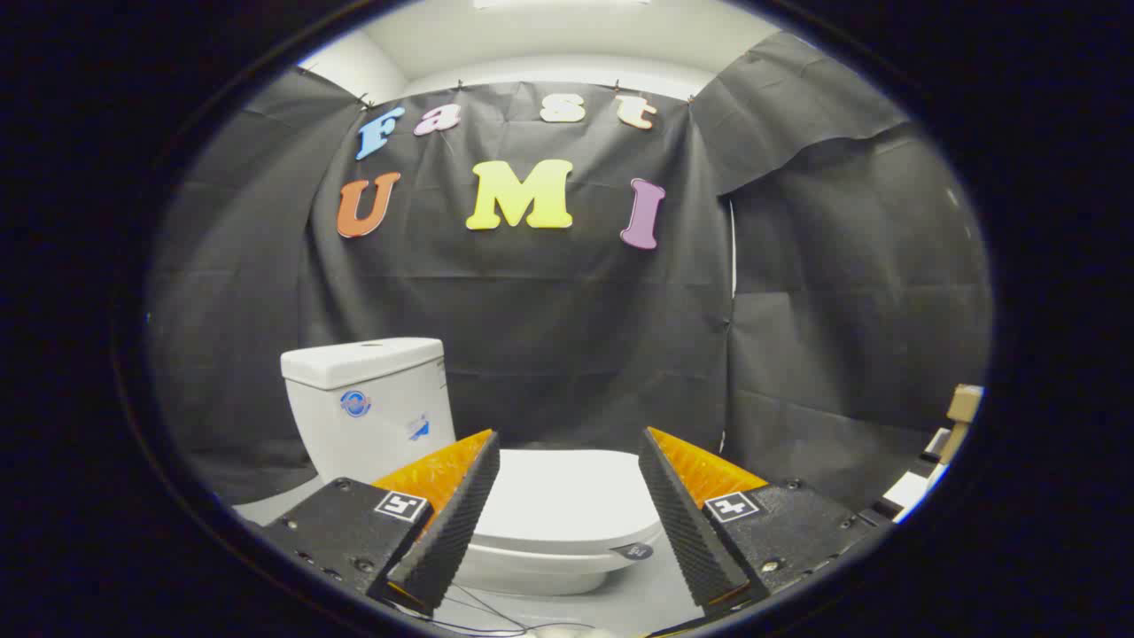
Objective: Open the toilet lid.
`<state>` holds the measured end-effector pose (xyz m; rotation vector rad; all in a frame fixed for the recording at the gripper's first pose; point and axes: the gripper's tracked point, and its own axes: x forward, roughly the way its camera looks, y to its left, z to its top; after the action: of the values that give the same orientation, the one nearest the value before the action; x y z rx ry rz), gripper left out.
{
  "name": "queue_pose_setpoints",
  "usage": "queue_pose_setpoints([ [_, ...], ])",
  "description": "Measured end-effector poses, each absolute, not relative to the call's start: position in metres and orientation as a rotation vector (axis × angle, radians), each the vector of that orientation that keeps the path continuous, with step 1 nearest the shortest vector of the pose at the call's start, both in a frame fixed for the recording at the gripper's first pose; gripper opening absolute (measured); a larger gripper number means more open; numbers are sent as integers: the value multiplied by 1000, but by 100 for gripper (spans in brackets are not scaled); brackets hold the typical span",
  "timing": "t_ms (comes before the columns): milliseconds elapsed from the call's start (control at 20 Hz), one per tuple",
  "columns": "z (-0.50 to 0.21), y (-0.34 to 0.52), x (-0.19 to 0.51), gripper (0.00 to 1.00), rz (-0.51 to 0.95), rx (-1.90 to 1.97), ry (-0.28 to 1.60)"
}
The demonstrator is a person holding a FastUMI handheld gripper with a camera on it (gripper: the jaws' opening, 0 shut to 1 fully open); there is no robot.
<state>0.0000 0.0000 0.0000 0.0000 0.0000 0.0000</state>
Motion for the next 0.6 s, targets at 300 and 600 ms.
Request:
queue_pose_setpoints([
  [300,2,-7,-2,99,-19,19,0],
  [600,10,-8,-5,99,-19,11,-14],
])
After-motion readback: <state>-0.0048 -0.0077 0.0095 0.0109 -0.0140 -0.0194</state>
